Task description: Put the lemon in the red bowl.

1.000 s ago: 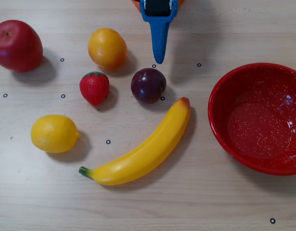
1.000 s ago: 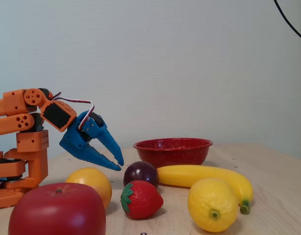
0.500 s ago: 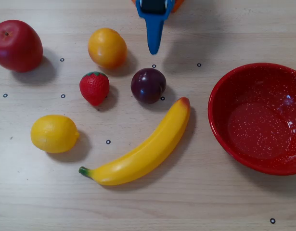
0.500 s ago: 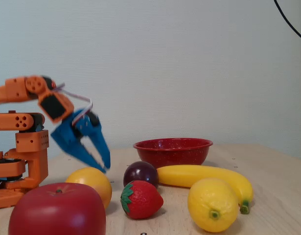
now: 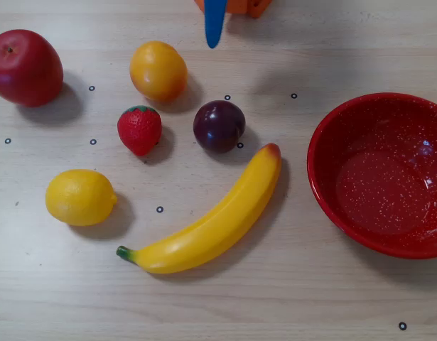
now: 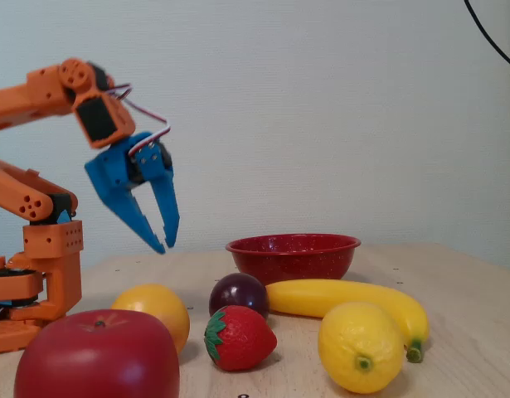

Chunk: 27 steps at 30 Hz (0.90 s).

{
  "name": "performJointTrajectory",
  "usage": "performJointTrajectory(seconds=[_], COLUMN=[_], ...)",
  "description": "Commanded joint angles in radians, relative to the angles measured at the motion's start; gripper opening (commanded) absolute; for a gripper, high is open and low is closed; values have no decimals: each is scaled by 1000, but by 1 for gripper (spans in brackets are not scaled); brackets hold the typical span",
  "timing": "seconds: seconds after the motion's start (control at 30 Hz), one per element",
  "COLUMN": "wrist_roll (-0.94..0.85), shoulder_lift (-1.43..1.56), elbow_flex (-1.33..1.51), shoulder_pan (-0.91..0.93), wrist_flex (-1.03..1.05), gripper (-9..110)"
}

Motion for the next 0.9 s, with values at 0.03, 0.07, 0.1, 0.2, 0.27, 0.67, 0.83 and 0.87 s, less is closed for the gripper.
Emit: performJointTrajectory(seconds=[0.03,0.07,0.1,0.2,0.27,0.67,0.83,0.87], wrist_roll=[28,31,34,52,71,176,236,239], shoulder_lift=[-120,-160,-202,-328,-425,-834,-986,-1015], elbow_flex=[-218,-261,-304,-436,-532,-1019,-1197,-1232], shoulder_pan=[-69,-83,-97,-137,-158,-304,-353,-364], wrist_flex=[38,54,67,112,163,330,379,382], gripper=[0,0,0,0,0,0,0,0])
